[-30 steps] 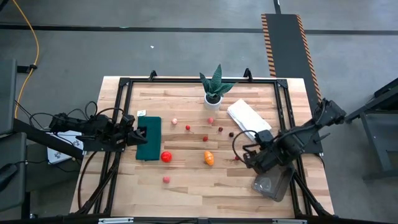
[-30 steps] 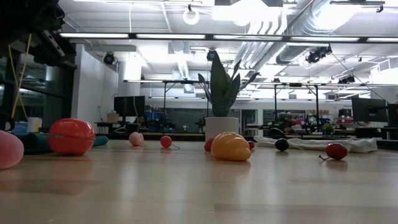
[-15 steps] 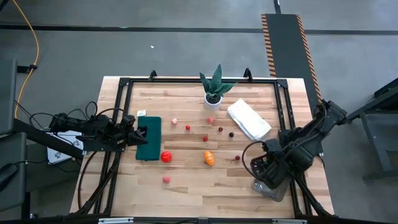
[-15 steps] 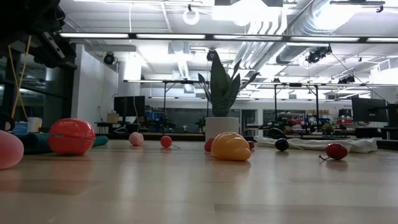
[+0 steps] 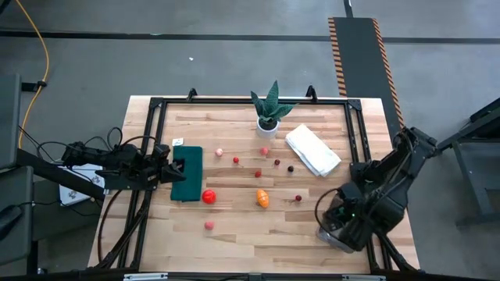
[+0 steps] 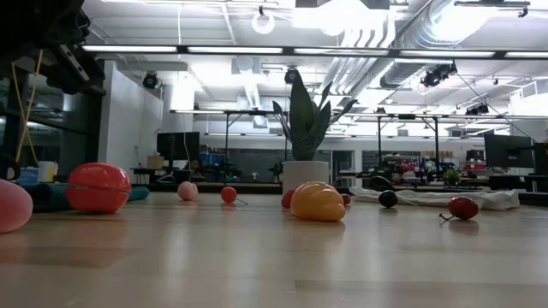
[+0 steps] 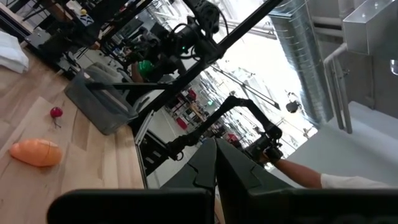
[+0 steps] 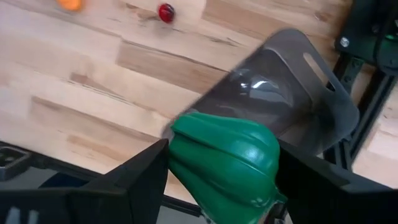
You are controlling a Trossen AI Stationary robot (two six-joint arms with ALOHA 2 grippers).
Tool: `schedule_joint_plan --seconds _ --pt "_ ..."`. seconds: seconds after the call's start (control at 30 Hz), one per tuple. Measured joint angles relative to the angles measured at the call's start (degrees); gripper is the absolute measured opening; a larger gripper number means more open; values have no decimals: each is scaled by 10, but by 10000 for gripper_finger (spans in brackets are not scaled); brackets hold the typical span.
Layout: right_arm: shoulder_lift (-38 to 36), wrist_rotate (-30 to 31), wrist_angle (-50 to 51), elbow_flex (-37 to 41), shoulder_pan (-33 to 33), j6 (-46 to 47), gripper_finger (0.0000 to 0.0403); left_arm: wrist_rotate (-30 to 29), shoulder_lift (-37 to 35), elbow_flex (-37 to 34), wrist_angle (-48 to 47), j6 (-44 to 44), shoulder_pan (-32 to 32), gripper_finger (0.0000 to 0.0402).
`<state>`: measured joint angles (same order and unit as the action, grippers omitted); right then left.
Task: Pick and placing Produce into tupperware
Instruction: Put the green bell pepper into the black bin
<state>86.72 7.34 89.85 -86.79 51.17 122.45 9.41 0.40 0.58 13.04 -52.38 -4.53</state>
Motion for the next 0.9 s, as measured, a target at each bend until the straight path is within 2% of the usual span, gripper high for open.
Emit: schedule_joint_plan --seconds 0.4,0.9 --pt "0 -24 -28 67 41 23 252 0 0 0 -2 0 0 1" --pt "0 -31 -195 195 41 1 252 -15 0 0 -25 -7 0 1"
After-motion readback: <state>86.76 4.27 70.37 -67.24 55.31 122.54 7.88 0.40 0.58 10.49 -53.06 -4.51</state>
